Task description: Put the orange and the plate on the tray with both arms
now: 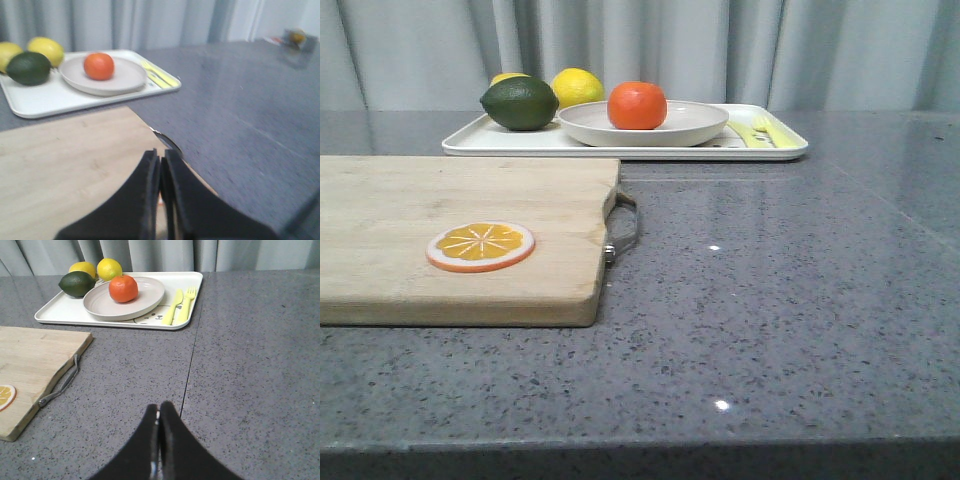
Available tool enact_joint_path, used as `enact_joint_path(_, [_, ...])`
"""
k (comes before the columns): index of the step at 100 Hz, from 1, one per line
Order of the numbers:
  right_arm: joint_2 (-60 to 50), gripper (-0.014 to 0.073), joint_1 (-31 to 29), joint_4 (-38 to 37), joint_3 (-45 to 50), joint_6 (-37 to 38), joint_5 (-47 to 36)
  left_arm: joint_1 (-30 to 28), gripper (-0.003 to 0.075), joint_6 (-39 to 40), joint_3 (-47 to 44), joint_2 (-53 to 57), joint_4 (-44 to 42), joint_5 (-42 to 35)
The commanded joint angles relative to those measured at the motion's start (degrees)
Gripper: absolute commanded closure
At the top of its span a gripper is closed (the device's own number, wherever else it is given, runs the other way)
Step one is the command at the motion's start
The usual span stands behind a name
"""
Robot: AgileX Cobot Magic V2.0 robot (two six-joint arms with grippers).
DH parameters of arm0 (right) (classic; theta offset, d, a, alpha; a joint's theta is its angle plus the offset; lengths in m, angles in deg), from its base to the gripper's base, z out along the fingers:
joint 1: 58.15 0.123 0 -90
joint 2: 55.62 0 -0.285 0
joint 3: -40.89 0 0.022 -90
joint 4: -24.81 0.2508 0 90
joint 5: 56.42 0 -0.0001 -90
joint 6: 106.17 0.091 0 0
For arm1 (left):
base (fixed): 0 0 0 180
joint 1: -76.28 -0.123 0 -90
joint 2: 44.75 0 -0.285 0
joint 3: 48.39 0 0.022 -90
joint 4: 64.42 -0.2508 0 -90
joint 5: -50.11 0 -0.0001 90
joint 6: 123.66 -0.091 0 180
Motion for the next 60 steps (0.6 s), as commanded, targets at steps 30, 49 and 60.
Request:
enact_joint_path(30, [0.62, 0.0653, -0.17, -0.17, -1.15, -0.61, -4.57, -13.71, 0.0738, 0.53, -14.76, 8.53, -3.6, -22.44])
enact_joint_path(49, [0.62, 0.0653, -0.17, -0.17, -1.15, -0.61, -4.57, -19.37, 0.0738, 0.53, -18.45, 11.61, -8.37, -22.2])
enact_joint_path(60, [0.62, 0.0653, -0.17, -0.17, -1.15, -0.61, -4.57, -22.22, 0.0738, 0.53, -20.04, 13.3, -10.05, -22.06])
